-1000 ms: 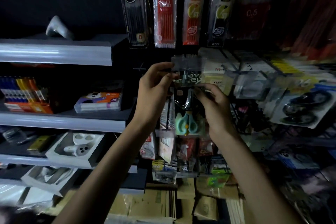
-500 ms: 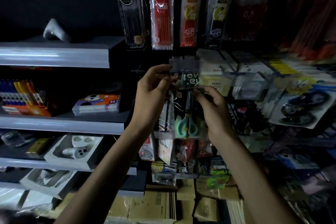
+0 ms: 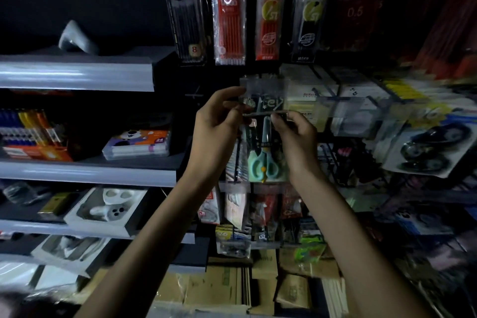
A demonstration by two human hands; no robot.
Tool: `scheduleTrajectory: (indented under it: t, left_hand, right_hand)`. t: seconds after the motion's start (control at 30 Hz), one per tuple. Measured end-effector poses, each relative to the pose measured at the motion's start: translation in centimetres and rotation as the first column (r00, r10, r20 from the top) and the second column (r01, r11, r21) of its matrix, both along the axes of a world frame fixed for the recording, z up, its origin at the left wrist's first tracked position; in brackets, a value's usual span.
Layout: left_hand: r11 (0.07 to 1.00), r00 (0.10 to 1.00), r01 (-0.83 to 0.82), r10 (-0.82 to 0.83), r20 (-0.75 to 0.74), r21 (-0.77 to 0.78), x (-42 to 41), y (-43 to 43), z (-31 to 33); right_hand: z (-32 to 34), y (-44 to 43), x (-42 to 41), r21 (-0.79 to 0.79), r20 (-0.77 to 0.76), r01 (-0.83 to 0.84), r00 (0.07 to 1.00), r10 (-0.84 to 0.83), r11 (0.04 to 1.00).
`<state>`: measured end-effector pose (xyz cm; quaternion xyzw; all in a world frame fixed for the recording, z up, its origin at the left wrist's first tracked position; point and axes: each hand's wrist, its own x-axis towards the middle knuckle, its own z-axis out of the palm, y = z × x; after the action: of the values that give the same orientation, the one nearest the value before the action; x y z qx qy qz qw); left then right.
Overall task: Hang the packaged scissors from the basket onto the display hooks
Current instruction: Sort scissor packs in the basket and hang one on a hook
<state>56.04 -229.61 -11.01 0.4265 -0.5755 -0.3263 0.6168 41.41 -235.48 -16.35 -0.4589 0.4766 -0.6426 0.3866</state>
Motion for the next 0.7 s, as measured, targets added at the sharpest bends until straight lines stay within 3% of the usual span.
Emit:
scheduleTrajectory:
  t: [0.7]
  left_hand:
    - [1.0, 1.0, 0.023, -0.023, -0.02, -0.005, 0.5, 0.1, -2.0]
  right_hand:
    - [-0.8, -0.6, 0.1, 0.047, 0.025, 0.021, 0.999, -0.022, 0.999]
